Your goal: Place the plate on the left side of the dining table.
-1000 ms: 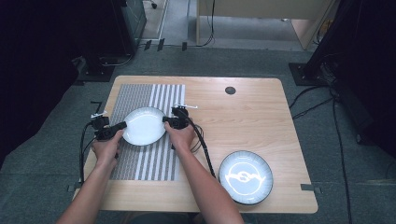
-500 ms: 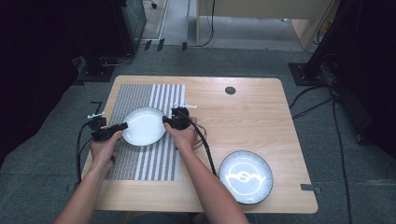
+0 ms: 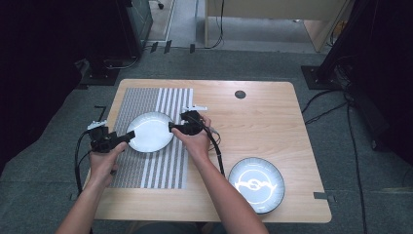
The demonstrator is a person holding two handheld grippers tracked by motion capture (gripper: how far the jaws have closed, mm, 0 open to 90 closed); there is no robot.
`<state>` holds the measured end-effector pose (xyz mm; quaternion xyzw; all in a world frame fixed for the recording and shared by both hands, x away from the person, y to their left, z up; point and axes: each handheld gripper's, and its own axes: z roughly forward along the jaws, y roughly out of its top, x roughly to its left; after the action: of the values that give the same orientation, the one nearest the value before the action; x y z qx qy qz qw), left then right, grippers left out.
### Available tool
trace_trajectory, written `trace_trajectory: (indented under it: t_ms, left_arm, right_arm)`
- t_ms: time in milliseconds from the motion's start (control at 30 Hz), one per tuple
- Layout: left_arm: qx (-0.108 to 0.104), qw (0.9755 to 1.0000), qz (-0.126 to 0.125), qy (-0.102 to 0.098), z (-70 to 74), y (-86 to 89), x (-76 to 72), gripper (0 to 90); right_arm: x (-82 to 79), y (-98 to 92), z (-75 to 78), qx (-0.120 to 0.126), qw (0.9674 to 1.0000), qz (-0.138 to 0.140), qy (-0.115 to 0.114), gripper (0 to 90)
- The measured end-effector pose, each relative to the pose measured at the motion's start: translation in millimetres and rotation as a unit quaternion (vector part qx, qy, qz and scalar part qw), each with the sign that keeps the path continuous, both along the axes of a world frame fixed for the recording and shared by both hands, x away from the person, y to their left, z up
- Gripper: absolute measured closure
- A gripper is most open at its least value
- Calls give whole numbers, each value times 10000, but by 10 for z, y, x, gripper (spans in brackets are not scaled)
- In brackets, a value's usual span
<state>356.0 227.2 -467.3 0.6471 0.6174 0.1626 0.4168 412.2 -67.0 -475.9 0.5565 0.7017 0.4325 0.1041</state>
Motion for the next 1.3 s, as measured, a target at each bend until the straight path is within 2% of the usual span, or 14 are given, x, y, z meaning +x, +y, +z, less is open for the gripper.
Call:
trace_trajectory:
  t_ms: [167,267,533,733,1067,1133,1300]
  left_arm:
    - [88,9999,-11,-109,35,10,-89,144]
    - [116,9997,-107,-170,55,-18,-163,144]
    - [220,9990,-250,-295,90,-84,-330,144]
    - [204,9989,-285,-315,85,-105,-417,144]
    - [205,9982,-410,-383,75,-126,-617,144]
    - [143,9985,-391,-350,61,-113,-672,145]
    - [190,9986,-408,-276,1,-110,-749,145]
  right_arm:
    - [-84,-85,93,-88,9999,47,-70,198]
    - [-125,-124,143,-155,9998,54,-84,198]
    - [-246,-268,271,-156,9996,81,-211,200]
    - [-316,-362,339,-195,9993,87,-307,200]
    - [-458,-654,438,-173,9990,-26,-416,200]
    - [-495,-739,443,-184,9989,-89,-418,201]
    - [-564,-879,448,-183,9988,-160,-428,201]
